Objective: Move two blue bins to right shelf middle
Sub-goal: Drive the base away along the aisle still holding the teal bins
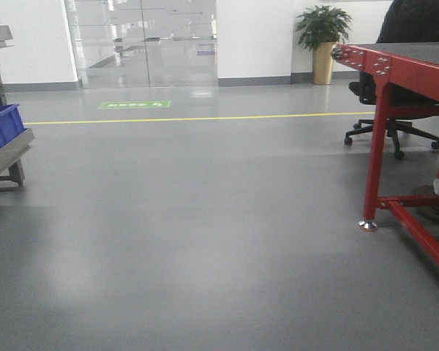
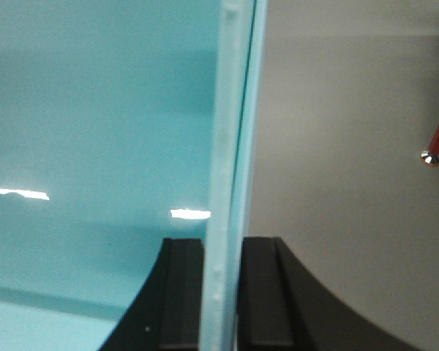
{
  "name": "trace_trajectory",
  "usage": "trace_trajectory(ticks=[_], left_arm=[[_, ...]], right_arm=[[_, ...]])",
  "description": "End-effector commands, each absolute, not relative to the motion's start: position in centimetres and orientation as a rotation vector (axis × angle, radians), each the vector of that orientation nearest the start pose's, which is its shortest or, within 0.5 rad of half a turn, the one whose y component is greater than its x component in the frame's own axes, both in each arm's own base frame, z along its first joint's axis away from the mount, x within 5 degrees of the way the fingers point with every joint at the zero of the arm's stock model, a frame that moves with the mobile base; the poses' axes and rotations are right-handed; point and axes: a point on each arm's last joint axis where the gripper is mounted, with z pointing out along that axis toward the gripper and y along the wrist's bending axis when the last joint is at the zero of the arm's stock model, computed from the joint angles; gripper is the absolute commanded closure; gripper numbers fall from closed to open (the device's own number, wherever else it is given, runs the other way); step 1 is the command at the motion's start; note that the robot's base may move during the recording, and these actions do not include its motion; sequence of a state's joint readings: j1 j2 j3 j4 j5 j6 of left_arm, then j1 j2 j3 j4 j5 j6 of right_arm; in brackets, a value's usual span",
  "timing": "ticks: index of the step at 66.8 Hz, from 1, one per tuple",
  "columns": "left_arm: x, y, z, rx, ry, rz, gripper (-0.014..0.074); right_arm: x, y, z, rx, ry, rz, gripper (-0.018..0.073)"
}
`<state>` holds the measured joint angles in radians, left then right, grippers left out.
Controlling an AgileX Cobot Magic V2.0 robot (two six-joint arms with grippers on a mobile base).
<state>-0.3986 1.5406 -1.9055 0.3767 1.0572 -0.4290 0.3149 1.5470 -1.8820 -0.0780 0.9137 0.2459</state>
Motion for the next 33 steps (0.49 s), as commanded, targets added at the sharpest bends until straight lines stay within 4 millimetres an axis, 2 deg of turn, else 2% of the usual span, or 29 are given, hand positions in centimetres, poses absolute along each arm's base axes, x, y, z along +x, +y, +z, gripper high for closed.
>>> trace_trajectory(ticks=[1,33], left_arm=[[30.43,-9.83,50.15,0.012,2.012,-0.053,0.0707],[30.43,-9.83,50.15,0.013,2.012,-0.053,0.0707]], right_arm=[[30.91,10.17,51.06,-0.100,1.906,0.338,0.0722],[30.91,10.17,51.06,-0.100,1.906,0.338,0.0722]])
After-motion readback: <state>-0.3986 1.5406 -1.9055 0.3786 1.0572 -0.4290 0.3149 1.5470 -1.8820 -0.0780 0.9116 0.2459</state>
